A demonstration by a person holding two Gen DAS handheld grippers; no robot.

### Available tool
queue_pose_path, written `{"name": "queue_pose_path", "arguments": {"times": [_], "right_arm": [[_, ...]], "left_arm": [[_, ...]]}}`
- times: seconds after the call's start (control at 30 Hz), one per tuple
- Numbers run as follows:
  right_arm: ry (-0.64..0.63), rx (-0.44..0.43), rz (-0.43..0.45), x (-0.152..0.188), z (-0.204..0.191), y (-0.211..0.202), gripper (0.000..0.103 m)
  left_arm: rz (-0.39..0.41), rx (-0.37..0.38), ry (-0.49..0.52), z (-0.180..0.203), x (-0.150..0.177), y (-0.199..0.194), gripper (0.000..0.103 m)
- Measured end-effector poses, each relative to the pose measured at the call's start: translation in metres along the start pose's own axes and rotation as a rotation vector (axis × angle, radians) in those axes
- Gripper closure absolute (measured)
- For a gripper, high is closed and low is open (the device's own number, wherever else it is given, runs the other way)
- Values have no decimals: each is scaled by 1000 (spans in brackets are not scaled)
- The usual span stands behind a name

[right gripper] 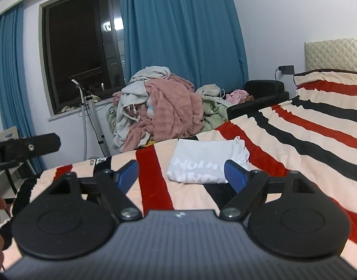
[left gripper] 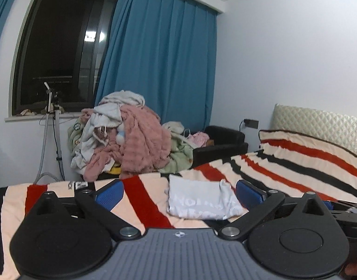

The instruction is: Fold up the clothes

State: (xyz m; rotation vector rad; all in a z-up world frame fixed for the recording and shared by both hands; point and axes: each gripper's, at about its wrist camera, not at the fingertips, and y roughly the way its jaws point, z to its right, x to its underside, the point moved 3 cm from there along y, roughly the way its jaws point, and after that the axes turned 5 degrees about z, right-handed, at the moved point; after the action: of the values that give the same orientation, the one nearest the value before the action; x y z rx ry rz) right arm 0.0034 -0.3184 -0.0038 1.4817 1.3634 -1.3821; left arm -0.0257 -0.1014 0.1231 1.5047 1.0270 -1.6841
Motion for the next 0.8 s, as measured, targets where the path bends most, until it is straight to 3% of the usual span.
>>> {"name": "queue_pose_path", "arguments": {"times": [0.43, 0.8], "right_arm": [[-42, 19, 12, 40, -6, 19, 21], [-104, 41, 23, 49, -15, 19, 21]], "left_arm": [[-47, -18, 1, -18, 48, 33, 0], [-77, -41, -18, -28, 66, 41, 0]]}}
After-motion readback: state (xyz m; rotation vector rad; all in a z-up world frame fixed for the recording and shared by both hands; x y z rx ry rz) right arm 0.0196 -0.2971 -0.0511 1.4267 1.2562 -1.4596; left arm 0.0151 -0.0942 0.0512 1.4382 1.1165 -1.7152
